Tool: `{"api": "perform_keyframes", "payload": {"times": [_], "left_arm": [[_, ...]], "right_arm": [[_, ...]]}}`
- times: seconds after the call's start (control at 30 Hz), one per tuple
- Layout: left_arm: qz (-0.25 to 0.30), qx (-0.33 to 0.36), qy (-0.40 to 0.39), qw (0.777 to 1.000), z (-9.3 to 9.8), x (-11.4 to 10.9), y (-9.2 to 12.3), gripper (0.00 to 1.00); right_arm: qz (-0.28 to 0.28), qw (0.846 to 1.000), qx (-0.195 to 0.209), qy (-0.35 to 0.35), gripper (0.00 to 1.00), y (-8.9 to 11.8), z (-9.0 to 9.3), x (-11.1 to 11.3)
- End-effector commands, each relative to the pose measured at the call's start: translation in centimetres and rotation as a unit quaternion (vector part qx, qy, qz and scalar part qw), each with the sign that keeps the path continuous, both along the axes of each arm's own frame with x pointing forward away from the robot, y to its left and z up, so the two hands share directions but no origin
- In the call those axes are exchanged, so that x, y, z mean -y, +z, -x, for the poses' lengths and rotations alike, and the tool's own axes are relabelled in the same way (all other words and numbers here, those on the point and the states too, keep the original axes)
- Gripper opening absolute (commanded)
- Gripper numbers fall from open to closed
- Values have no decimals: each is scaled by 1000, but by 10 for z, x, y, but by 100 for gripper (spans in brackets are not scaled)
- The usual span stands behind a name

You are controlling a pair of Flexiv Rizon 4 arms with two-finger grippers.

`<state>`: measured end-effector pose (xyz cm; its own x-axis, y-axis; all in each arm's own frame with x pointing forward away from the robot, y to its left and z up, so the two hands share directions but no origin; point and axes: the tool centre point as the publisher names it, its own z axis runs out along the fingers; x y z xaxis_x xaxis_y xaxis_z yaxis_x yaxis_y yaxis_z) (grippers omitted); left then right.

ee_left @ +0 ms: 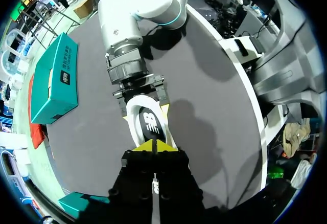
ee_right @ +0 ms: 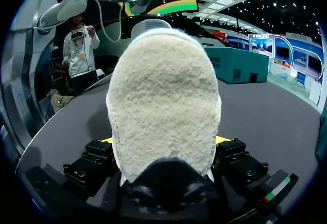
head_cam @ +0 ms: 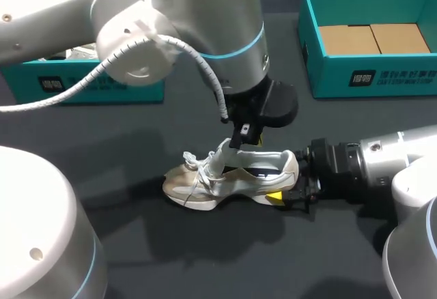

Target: Take the shoe out of the shoebox, open the shoe tongue, remove and reinsert the insole, then place the shoe into the shoebox

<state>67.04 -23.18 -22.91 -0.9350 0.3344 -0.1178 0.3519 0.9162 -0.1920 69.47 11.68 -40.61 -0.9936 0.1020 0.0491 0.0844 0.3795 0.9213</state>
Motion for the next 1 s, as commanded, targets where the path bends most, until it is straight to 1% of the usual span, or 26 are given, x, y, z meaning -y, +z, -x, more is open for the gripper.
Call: {"api": "perform_keyframes", "payload": {"times": [0.03, 0.13, 0.23, 0.3, 0.33, 0.37, 0.73, 0.87, 1.0], "left_arm": [[-9, -2, -6, 1000, 0, 1, -17, 0], [-24, -19, 3, 1000, -2, 2, -39, 0], [-27, -26, 13, 999, -5, 5, -56, 0], [-17, -37, 12, 999, -6, 7, -66, 0], [-15, -30, 14, 999, -7, 7, -70, 0], [-2, -29, 9, 1000, -7, 8, -72, 0], [-2, -29, 9, 1000, -7, 8, -72, 0], [-15, -37, 12, 999, -14, 17, -102, 0], [-14, -60, 17, 998, -20, 22, -120, 0]], "right_arm": [[2, 1000, 0, 0, 0, 1, 0, -1], [2, 1000, 0, 0, 0, 1, 0, -1], [2, 1000, 0, 0, 0, 1, 0, -1], [2, 1000, 0, 0, 0, 1, 0, -1], [2, 1000, 0, 0, 0, 1, 0, -1], [2, 1000, 0, 0, 0, 1, 0, -1], [2, 1000, 0, 0, 0, 1, 0, -1], [2, 1000, 0, 0, 0, 1, 0, -1], [2, 1000, 0, 0, 0, 1, 0, -1]]}}
